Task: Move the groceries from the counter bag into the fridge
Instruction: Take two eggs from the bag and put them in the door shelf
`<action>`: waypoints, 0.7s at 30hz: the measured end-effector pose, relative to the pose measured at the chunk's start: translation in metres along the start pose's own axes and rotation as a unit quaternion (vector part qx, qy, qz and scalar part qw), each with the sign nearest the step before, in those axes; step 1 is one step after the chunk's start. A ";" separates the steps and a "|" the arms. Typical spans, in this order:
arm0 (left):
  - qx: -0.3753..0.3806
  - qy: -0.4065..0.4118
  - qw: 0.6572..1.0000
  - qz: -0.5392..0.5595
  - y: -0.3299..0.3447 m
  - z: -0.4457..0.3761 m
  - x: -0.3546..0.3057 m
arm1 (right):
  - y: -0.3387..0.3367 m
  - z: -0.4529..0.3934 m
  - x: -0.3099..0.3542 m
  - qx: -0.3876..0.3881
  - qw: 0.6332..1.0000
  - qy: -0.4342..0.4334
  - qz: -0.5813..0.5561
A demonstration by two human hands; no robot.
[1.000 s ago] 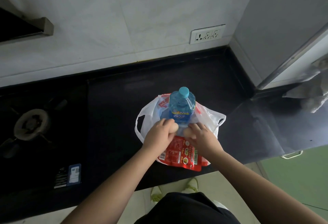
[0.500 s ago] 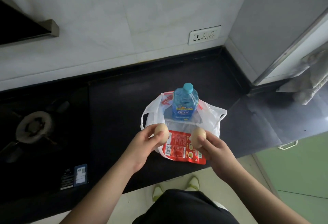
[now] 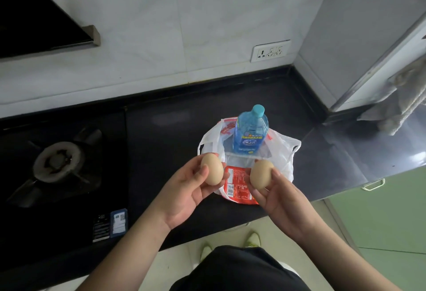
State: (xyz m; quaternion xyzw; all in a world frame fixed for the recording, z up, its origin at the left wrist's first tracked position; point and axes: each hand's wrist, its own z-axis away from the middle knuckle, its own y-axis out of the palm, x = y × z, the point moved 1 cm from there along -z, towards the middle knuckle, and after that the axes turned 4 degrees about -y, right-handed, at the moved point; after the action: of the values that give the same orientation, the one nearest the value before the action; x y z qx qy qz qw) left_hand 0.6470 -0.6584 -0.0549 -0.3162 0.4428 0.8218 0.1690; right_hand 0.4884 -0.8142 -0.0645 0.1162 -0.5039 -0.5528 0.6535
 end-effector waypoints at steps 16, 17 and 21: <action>-0.023 0.048 0.997 0.052 0.011 0.046 0.024 | -0.001 0.021 -0.013 0.063 0.994 0.026 0.084; -0.029 0.055 0.997 0.051 0.016 0.048 0.027 | -0.004 0.022 -0.012 0.074 0.993 0.034 0.079; -0.056 0.083 0.993 0.061 0.040 0.053 0.048 | -0.016 0.032 0.004 0.117 0.988 0.059 0.077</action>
State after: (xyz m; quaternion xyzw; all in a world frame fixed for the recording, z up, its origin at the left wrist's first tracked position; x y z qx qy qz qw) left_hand 0.5693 -0.6365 -0.0408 -0.3643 0.4270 0.8252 0.0634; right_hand 0.4533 -0.8100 -0.0586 0.1854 -0.5332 -0.4303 0.7044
